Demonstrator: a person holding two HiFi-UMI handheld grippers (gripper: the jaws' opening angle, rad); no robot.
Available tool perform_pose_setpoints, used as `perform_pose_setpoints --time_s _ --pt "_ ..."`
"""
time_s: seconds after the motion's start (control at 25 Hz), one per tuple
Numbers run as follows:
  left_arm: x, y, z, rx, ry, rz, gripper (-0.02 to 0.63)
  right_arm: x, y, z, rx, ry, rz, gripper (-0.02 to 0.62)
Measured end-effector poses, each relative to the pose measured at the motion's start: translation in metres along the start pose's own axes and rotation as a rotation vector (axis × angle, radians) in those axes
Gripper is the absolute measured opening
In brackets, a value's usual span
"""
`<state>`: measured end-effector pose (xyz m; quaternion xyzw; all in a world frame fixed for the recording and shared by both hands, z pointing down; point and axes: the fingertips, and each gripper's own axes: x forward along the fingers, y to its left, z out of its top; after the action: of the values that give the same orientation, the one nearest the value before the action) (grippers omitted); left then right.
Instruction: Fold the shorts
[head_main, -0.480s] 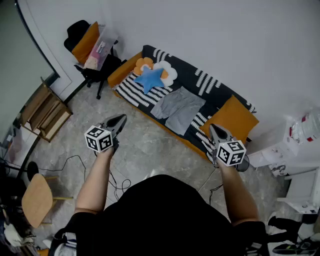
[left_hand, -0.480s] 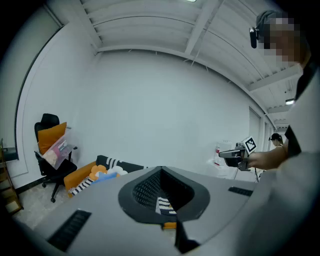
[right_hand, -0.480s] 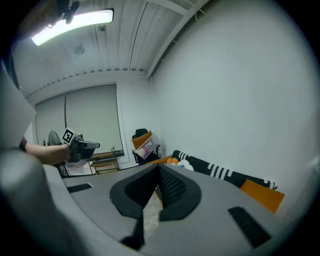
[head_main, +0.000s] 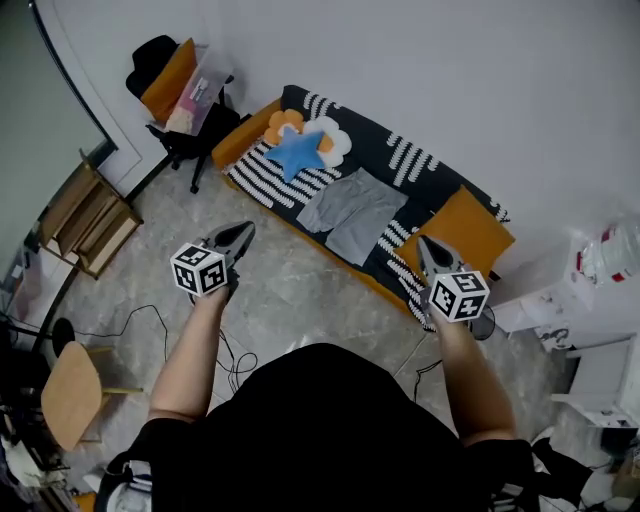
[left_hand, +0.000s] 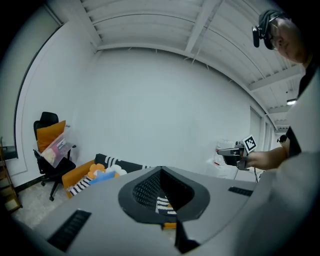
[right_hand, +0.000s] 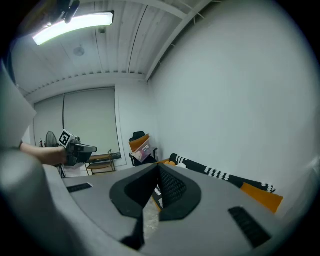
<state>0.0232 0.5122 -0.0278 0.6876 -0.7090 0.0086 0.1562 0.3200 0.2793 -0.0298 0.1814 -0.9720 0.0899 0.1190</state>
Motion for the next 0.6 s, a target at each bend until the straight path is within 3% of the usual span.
perform_pose_setpoints --time_s 0.6 --pt "0.053 -0.05 0.013 0.068 0.007 0.015 0.015 -0.013 -0.04 -0.011 -0.013 0.025 0.015 0.006"
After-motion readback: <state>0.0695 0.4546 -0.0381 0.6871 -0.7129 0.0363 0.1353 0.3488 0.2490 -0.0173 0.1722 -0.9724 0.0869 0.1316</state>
